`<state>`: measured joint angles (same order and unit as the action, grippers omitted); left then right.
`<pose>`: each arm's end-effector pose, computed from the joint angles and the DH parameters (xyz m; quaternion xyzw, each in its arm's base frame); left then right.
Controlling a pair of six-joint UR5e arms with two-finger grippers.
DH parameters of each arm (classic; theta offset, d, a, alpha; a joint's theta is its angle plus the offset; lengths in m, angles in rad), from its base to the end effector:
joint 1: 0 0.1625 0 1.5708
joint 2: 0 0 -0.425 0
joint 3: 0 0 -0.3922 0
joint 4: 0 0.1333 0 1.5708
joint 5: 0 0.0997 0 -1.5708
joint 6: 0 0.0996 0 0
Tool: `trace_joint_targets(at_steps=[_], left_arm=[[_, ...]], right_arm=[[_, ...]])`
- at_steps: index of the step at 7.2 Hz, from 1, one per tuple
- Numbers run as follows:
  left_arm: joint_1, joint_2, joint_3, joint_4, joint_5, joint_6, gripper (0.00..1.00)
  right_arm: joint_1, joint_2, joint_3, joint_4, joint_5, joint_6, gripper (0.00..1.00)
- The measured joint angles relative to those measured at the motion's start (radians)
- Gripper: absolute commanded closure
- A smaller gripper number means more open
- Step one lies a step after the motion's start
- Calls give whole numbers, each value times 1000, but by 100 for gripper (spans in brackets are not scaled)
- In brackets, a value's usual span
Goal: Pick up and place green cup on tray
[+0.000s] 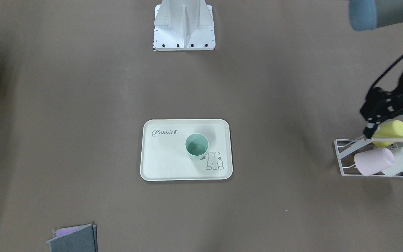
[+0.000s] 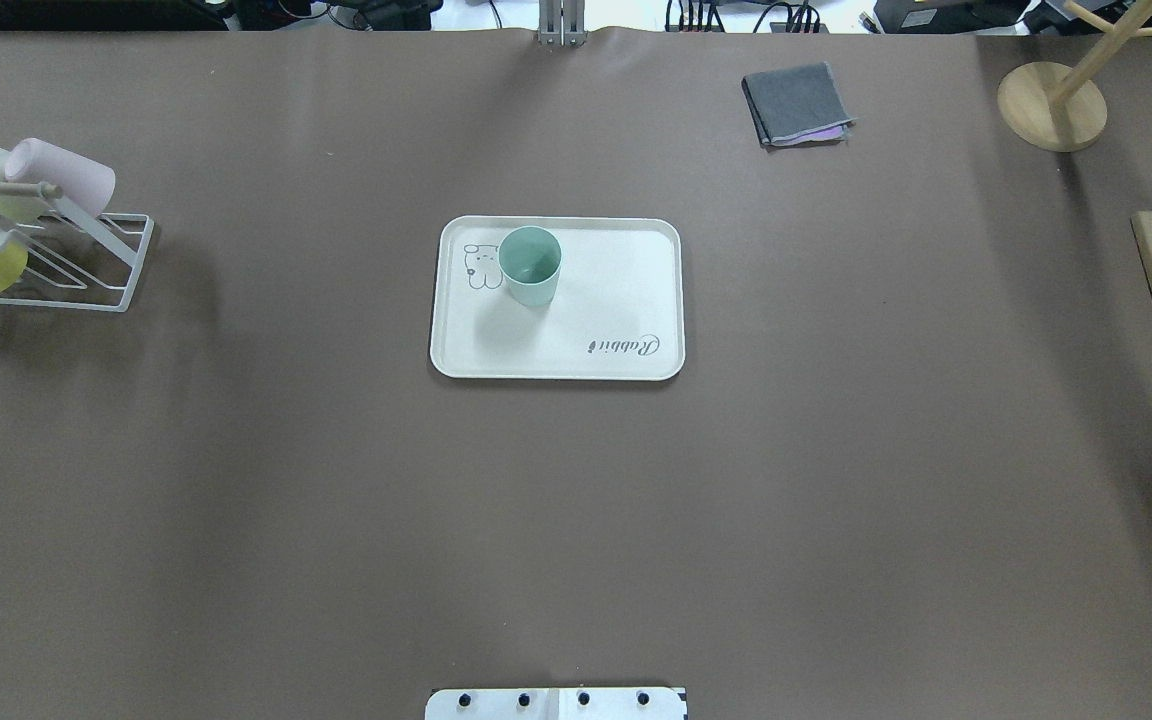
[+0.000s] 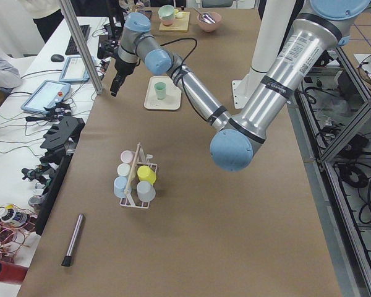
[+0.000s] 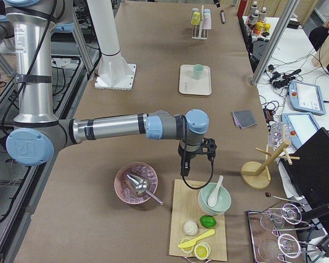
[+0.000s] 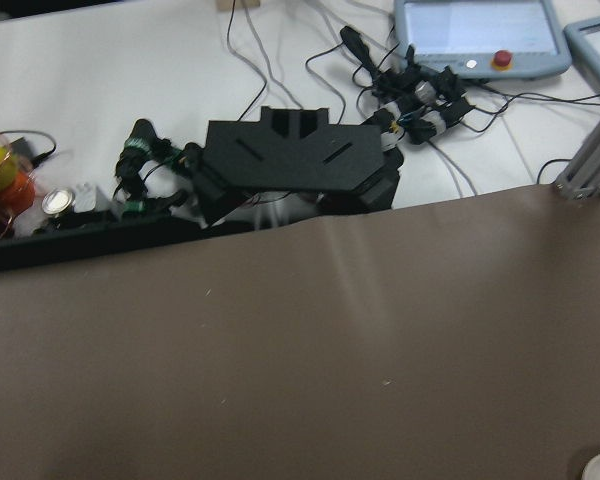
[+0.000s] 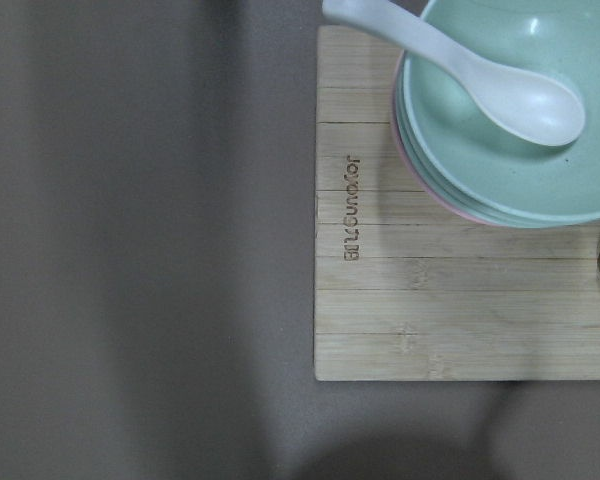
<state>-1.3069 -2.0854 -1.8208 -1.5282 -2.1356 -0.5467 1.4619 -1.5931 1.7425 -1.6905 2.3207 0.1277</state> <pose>0.0852 -0.6219 0.2582 0.2089 0.3733 -0.0292 0.9034 0.0128 -0.4844 0.5989 -0.0295 -0.3653 0.0033 0.9304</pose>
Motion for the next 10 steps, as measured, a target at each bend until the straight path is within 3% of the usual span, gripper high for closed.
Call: trace_joint_targets(at_steps=[2, 4, 7, 10], left_arm=[[-122, 64, 5, 188, -77, 225, 3], [-201, 151, 49, 264, -88, 458, 3], [-276, 252, 166, 261, -92, 717, 3], [-308, 346, 194, 197, -93, 788, 3]], right_arm=[[0, 1, 1, 0, -1, 0, 0], [0, 1, 2, 0, -1, 0, 0], [0, 0, 3, 0, -1, -1, 0], [0, -1, 4, 0, -1, -2, 0]])
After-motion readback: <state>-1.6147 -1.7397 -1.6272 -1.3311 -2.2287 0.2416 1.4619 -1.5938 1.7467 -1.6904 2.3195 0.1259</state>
